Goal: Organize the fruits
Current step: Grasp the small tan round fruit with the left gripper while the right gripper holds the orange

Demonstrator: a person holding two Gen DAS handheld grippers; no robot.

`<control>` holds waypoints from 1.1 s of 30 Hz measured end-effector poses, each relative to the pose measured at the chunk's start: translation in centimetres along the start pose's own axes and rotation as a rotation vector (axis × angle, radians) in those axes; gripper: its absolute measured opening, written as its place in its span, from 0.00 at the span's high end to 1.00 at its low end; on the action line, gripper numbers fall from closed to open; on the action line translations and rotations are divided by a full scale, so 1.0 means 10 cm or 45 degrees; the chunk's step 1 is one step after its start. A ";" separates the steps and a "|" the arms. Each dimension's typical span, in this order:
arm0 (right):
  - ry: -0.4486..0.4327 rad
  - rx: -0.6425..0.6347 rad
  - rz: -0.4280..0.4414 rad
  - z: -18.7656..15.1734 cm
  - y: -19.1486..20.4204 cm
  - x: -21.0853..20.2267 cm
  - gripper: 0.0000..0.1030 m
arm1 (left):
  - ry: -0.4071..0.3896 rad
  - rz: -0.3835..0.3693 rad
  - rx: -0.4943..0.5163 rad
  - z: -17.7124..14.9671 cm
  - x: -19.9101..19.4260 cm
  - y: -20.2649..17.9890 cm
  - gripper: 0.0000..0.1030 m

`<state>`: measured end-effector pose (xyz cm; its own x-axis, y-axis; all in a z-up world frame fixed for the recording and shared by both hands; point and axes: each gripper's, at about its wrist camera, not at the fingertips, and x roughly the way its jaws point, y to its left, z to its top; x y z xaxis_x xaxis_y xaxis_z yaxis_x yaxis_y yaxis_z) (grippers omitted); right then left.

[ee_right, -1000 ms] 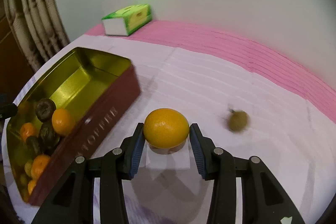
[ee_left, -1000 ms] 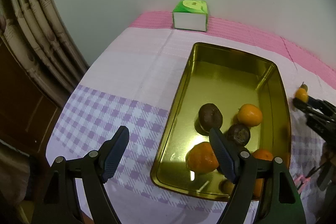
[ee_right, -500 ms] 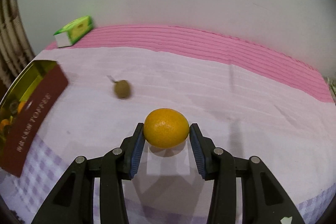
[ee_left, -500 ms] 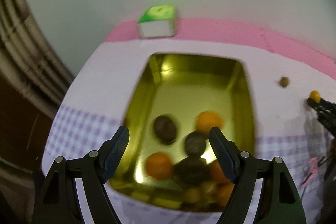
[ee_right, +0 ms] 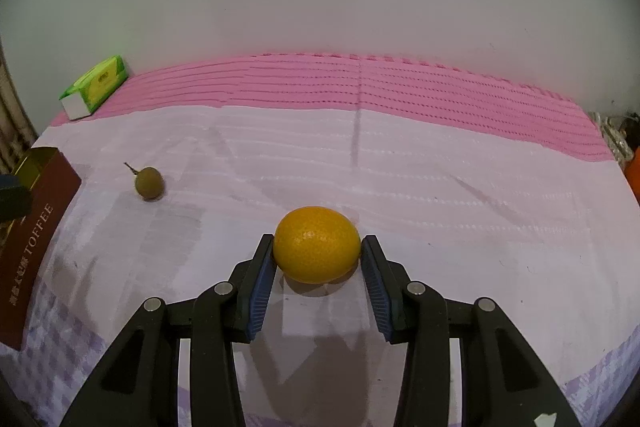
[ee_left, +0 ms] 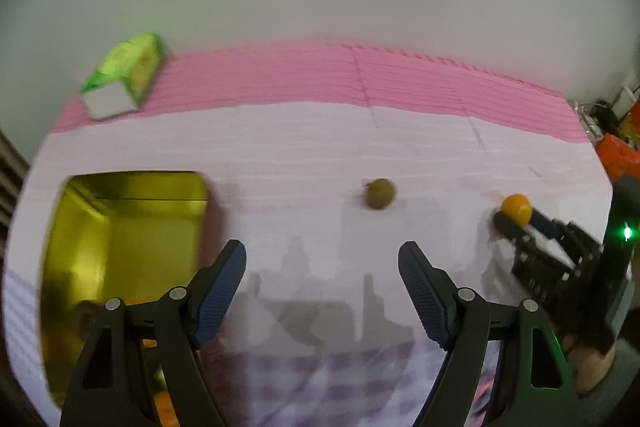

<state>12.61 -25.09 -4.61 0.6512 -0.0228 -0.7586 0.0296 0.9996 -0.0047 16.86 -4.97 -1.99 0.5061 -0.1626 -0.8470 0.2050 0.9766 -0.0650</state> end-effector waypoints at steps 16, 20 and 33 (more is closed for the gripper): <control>0.048 0.039 0.027 -0.06 -0.10 0.08 0.60 | 0.098 -0.038 -0.008 0.26 0.68 -0.29 0.39; 0.048 0.039 0.028 -0.06 -0.12 0.07 0.60 | 0.110 -0.048 -0.041 0.29 0.79 -0.29 0.44; 0.050 0.036 0.021 -0.06 -0.11 0.07 0.60 | 0.099 -0.064 0.003 0.26 0.81 -0.38 0.71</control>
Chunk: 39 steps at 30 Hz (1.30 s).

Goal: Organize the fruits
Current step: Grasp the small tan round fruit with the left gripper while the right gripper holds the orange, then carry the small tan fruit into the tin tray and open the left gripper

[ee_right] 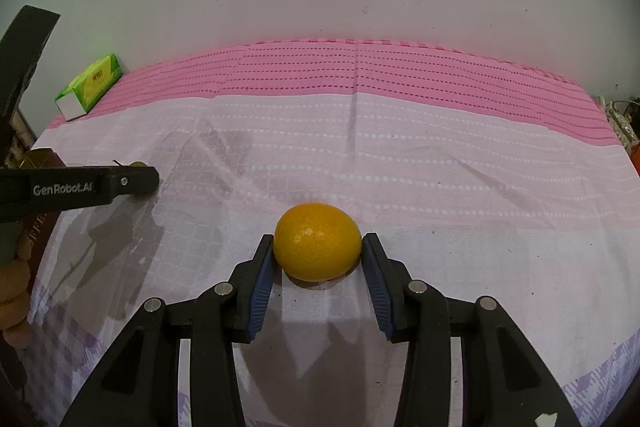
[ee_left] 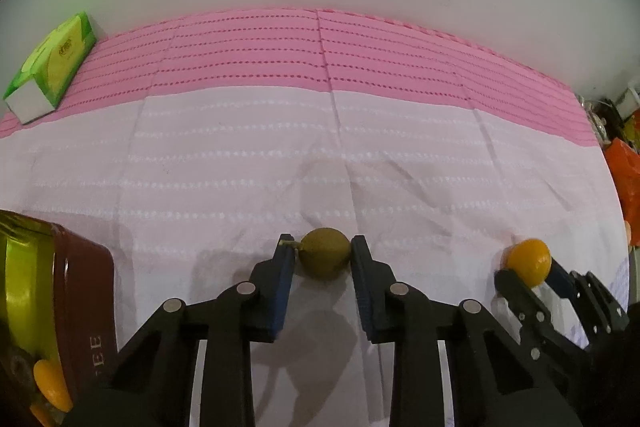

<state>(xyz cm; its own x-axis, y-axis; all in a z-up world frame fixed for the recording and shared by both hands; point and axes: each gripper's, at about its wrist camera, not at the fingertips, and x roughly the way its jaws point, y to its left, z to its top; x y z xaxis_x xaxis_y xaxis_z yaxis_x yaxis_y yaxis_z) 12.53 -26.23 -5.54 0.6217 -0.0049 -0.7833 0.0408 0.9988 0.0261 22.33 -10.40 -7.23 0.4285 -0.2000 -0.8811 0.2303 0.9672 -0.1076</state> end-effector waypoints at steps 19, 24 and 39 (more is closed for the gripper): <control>0.007 -0.025 -0.028 0.02 0.06 0.05 0.60 | -0.020 0.028 0.028 -0.40 -0.49 0.07 0.74; 0.008 -0.032 -0.035 0.03 0.09 0.07 0.60 | -0.024 0.067 0.038 -0.55 -0.71 0.11 0.74; 0.008 -0.039 -0.042 0.04 0.07 0.09 0.60 | -0.101 0.155 -0.046 -0.94 -1.45 0.66 0.74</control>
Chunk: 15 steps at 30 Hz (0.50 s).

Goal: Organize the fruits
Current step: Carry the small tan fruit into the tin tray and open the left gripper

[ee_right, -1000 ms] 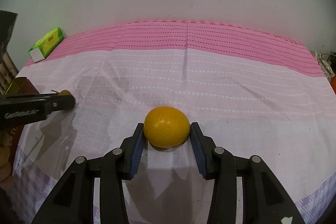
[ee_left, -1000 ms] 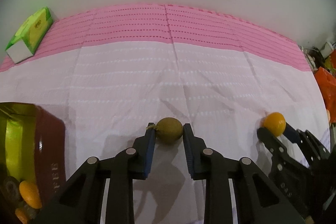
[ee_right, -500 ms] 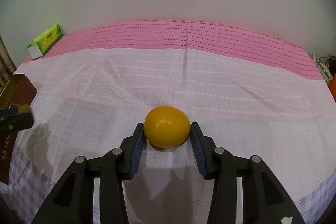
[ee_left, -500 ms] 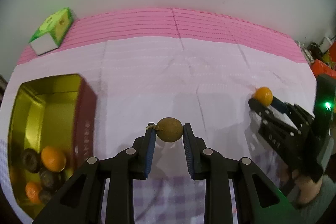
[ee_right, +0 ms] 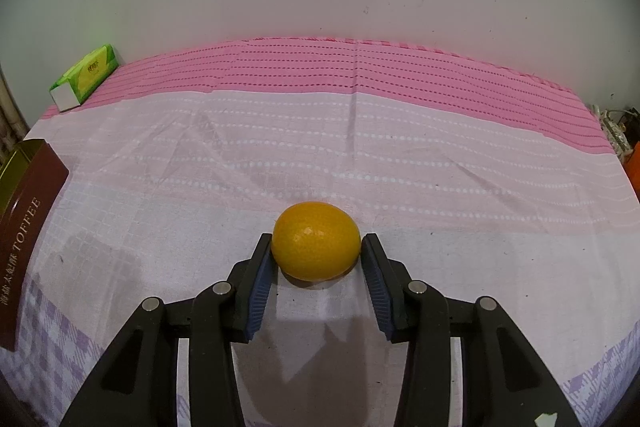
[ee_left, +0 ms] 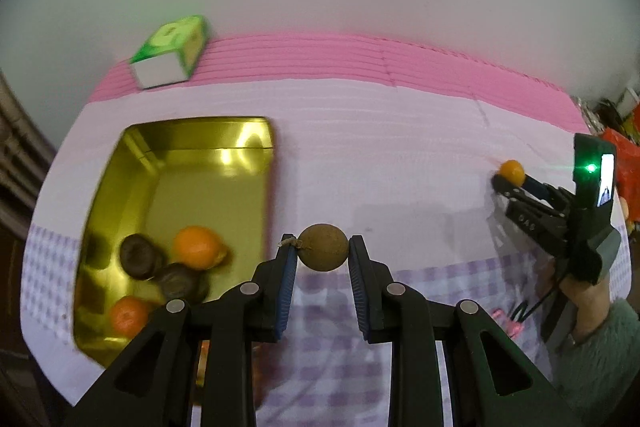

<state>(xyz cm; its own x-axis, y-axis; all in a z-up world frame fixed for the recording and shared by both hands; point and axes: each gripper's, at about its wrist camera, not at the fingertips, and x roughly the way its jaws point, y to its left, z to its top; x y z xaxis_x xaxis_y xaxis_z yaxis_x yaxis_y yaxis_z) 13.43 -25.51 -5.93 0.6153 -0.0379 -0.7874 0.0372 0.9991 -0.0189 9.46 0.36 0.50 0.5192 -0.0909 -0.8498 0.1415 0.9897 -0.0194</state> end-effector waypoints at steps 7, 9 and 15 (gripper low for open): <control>0.000 -0.003 -0.001 0.00 -0.01 0.00 0.60 | 0.005 0.097 -0.101 -0.12 -0.10 0.50 0.74; 0.000 -0.003 -0.001 0.00 -0.01 0.00 0.60 | 0.008 0.121 -0.122 -0.16 -0.12 0.62 0.74; 0.000 -0.003 -0.001 0.00 -0.01 0.00 0.60 | 0.032 0.178 -0.165 -0.24 -0.07 0.89 0.74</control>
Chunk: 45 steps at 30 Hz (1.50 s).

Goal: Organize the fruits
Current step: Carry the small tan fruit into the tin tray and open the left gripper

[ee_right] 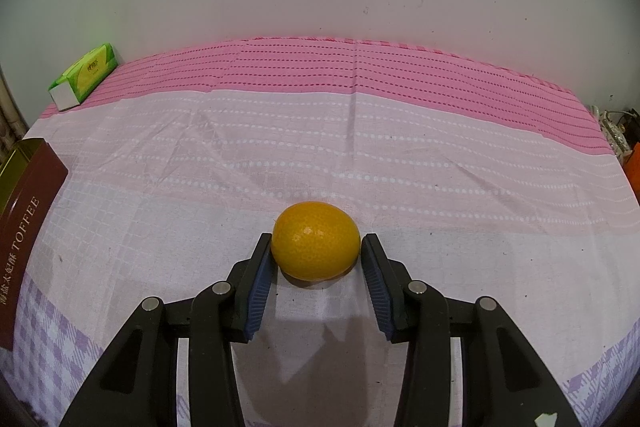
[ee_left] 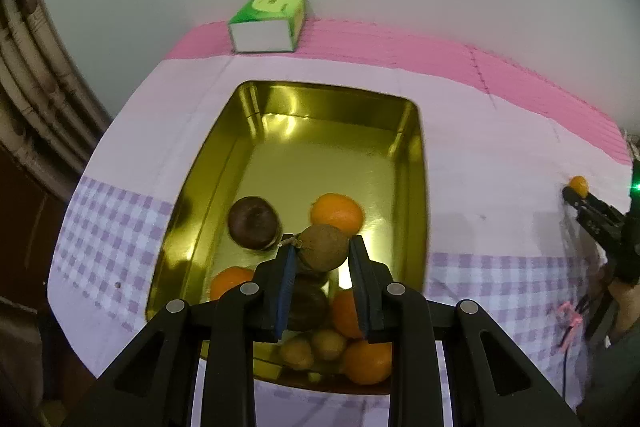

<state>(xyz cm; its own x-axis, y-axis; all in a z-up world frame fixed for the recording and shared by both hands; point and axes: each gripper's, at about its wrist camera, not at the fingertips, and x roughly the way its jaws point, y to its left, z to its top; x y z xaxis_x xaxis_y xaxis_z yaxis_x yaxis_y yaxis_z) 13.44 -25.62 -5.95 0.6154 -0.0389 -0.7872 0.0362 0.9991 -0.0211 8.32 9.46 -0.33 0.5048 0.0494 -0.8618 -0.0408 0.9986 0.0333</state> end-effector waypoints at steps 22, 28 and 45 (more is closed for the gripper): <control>0.000 -0.002 0.000 0.01 0.00 0.00 0.60 | 0.097 0.071 -0.039 -0.08 0.34 0.20 0.74; 0.000 -0.002 0.000 0.01 -0.01 0.00 0.60 | 0.106 0.075 -0.032 -0.08 0.36 0.20 0.73; 0.000 -0.001 0.000 0.01 0.00 0.00 0.60 | 0.137 0.055 -0.026 -0.07 0.35 0.19 0.62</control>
<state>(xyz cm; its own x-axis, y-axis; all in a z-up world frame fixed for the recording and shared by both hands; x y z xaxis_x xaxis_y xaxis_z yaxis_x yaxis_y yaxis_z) 13.49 -25.66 -5.90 0.6152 -0.0388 -0.7874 0.0354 0.9991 -0.0216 9.43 11.50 -3.57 0.4066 0.0886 -0.9093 -0.0783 0.9950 0.0620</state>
